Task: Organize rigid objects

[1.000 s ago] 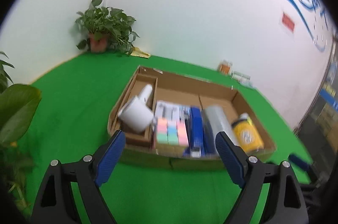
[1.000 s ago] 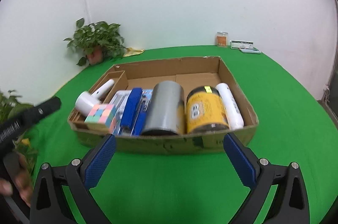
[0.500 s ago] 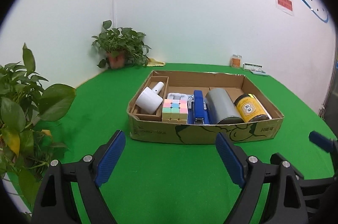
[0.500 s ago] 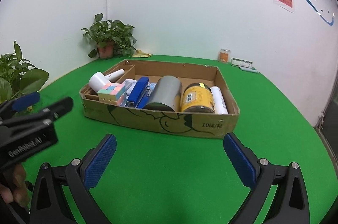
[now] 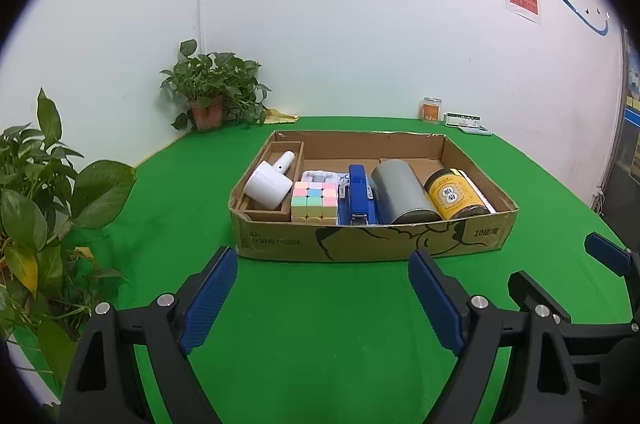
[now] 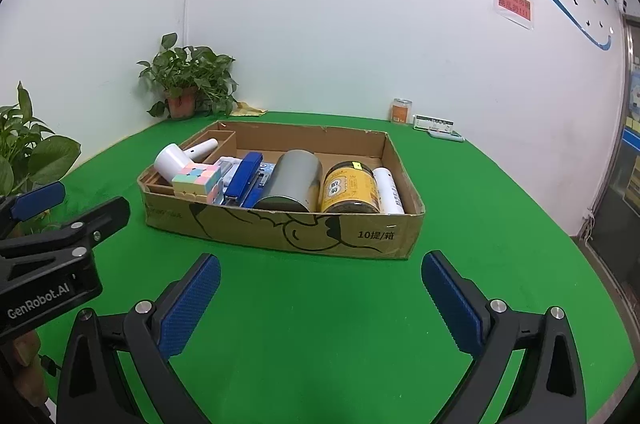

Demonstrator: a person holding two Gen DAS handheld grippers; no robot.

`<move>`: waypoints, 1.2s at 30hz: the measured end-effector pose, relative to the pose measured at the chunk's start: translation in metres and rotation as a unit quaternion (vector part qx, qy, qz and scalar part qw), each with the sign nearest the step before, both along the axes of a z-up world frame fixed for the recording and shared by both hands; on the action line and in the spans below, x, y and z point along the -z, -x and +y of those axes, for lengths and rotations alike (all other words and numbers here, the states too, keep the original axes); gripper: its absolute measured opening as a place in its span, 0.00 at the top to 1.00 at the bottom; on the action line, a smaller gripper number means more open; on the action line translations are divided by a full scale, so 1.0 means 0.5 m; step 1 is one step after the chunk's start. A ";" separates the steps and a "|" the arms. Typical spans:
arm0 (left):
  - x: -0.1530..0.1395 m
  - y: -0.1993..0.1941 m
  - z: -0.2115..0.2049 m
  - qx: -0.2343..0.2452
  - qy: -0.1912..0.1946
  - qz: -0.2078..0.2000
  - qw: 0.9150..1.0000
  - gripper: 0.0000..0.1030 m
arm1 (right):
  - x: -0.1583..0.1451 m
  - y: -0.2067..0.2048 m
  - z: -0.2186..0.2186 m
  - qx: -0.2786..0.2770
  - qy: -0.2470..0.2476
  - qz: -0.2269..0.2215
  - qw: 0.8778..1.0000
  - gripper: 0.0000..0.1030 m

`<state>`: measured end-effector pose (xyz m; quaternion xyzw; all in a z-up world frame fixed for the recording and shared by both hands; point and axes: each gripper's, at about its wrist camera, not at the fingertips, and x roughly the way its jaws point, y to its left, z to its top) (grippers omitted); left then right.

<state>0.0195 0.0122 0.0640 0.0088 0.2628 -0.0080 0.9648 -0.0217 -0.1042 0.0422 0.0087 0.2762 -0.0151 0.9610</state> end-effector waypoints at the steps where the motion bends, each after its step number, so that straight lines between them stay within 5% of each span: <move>1: 0.002 0.000 0.003 -0.003 0.000 0.000 1.000 0.15 | 0.001 0.000 0.002 -0.002 0.000 0.003 1.000 0.02; 15: 0.006 -0.001 0.013 -0.018 -0.002 0.000 1.000 0.15 | 0.004 -0.010 -0.001 0.007 -0.023 0.007 1.000 0.01; 36: 0.038 -0.016 0.016 -0.005 0.013 0.033 0.999 0.15 | 0.035 -0.024 0.034 0.019 0.009 0.027 0.999 0.01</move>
